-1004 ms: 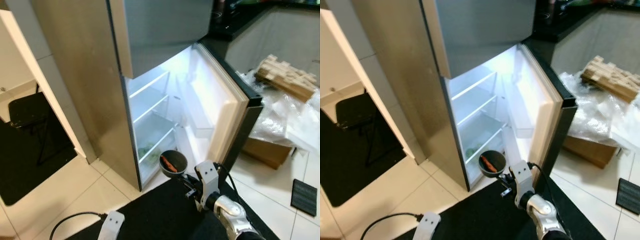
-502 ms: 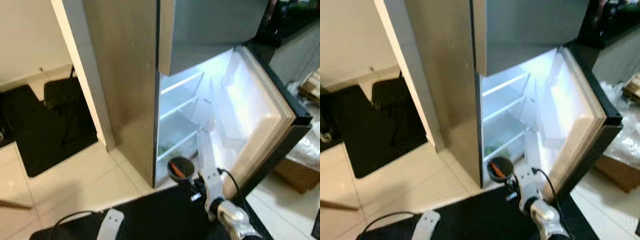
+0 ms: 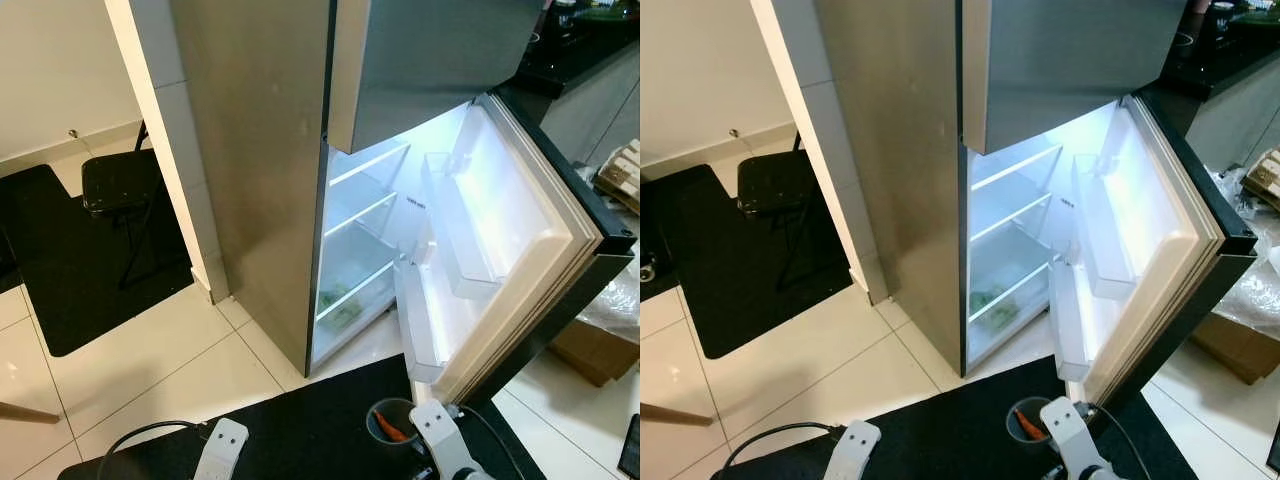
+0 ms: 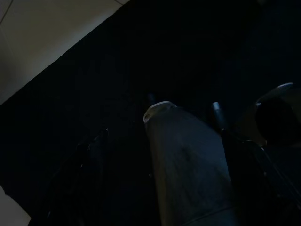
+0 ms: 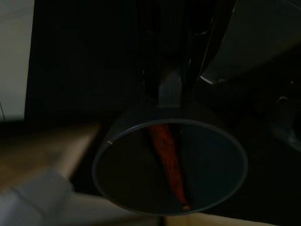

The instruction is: Restocking fridge

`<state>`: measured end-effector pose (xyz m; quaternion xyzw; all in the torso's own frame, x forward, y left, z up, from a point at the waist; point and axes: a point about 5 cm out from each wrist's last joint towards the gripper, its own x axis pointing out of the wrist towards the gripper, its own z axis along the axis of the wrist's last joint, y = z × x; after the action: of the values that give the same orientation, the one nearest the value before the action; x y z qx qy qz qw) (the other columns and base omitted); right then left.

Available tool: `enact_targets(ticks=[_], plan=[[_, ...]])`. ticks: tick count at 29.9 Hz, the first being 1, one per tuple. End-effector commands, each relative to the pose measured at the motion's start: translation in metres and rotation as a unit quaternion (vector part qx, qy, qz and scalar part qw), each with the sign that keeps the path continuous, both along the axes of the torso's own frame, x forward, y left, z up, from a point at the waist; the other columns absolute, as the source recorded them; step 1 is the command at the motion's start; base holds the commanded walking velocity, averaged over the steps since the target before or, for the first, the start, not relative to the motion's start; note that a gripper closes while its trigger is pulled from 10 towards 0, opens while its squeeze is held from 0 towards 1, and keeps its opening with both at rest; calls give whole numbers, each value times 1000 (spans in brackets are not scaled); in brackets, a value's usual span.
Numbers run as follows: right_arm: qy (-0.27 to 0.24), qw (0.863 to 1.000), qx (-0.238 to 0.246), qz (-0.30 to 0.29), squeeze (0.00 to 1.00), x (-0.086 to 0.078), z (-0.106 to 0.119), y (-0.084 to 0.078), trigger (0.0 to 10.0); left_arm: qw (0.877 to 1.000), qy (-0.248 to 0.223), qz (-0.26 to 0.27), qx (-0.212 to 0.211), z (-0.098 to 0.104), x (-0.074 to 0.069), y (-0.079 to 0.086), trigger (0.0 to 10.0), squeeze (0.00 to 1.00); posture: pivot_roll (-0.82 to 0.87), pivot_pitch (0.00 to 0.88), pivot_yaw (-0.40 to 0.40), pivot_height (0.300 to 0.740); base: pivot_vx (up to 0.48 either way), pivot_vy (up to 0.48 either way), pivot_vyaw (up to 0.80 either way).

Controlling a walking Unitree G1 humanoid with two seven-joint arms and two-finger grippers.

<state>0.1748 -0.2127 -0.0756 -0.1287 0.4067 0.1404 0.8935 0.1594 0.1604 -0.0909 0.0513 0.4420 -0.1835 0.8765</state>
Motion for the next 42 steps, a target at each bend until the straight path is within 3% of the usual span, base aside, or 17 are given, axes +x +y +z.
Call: enact_targets(ticks=[1, 3, 5, 10, 22, 42], plan=[[25, 998, -2, -61, 0, -16, -7, -10, 10000, 999, 39, 3, 20, -8, -18, 11, 10000, 0, 57, 12, -12, 740, 0, 0, 0], [30, 997, -3, -74, 0, -20, -9, -12, 10000, 999, 42, 5, 21, -8, -19, 12, 10000, 0, 58, 12, -12, 740, 0, 0, 0], [48, 993, -3, -110, 0, -34, -14, -16, 10000, 998, 55, 13, 27, -10, -25, 16, 10000, 0, 57, 11, -9, 740, 0, 0, 0], [58, 990, -3, -130, 0, -43, -17, -18, 10000, 997, 62, 36, 24, -11, -28, 20, 10000, 0, 57, 10, -8, 740, 0, 0, 0], [58, 988, -2, -146, 0, -43, -17, -19, 10000, 997, 61, 45, 26, -10, -26, 23, 10000, 0, 62, 8, -7, 740, 0, 0, 0], [25, 988, 7, -150, 0, -30, -11, -20, 10000, 997, 56, 42, 22, -9, -23, 23, 10000, 0, 61, 10, -1, 740, 264, 0, 0]])
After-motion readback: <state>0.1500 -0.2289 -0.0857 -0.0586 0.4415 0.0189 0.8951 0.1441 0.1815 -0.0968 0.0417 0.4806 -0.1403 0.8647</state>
